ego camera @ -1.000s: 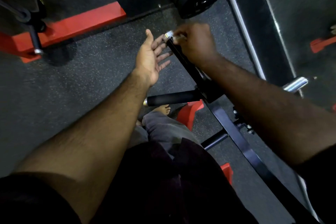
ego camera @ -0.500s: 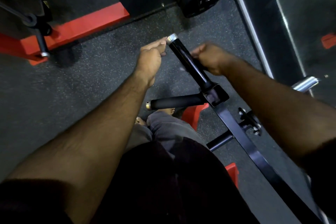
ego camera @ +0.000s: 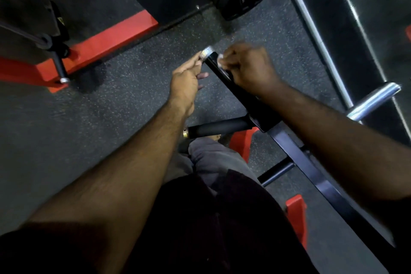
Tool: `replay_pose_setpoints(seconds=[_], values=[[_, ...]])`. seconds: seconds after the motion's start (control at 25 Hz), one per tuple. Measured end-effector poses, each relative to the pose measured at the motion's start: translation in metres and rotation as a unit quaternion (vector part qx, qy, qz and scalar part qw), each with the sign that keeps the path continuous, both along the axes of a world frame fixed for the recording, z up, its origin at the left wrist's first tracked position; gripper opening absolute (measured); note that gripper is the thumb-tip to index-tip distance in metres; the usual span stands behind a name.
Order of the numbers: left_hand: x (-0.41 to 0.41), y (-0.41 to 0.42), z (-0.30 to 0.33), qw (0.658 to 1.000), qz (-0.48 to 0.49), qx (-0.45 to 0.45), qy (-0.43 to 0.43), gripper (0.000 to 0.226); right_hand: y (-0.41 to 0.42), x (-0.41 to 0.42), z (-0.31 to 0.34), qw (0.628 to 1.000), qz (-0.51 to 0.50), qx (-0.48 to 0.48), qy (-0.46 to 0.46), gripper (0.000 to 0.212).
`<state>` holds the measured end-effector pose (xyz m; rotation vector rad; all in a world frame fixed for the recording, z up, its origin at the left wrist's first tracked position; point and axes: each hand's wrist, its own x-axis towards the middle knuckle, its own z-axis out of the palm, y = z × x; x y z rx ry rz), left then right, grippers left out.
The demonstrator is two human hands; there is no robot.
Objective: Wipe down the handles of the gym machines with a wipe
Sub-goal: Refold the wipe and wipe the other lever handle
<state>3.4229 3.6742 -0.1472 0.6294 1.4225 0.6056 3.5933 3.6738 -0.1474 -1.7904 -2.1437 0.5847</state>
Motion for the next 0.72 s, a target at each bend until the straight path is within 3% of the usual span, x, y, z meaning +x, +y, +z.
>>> replay_pose_setpoints(seconds=[0.08, 0.12, 0.2, 0.32, 0.52, 0.72], values=[[-0.001, -0.001, 0.001, 1.0, 0.006, -0.003, 0.001, 0.037, -0.027, 0.025, 0.007, 0.988, 0.147, 0.021, -0.05, 0.022], [-0.001, -0.001, 0.001, 1.0, 0.007, 0.0, 0.001, 0.038, -0.028, 0.025, 0.012, 0.983, 0.17, -0.007, -0.064, 0.029], [0.002, -0.001, 0.0, 1.0, 0.011, -0.005, -0.005, 0.04, -0.011, 0.005, 0.018, 0.983, 0.149, -0.037, -0.101, 0.036], [0.004, -0.003, -0.002, 1.0, 0.009, -0.007, -0.016, 0.044, 0.008, -0.037, 0.029, 0.983, 0.07, -0.027, -0.168, 0.015], [-0.009, 0.002, -0.002, 0.999, -0.036, -0.011, -0.026, 0.045, -0.074, -0.043, 0.039, 0.971, 0.021, -0.081, -0.223, 0.014], [-0.019, -0.004, 0.0, 0.992, -0.094, -0.002, -0.084, 0.055, -0.104, -0.066, 0.024, 0.954, -0.148, -0.027, -0.259, 0.009]])
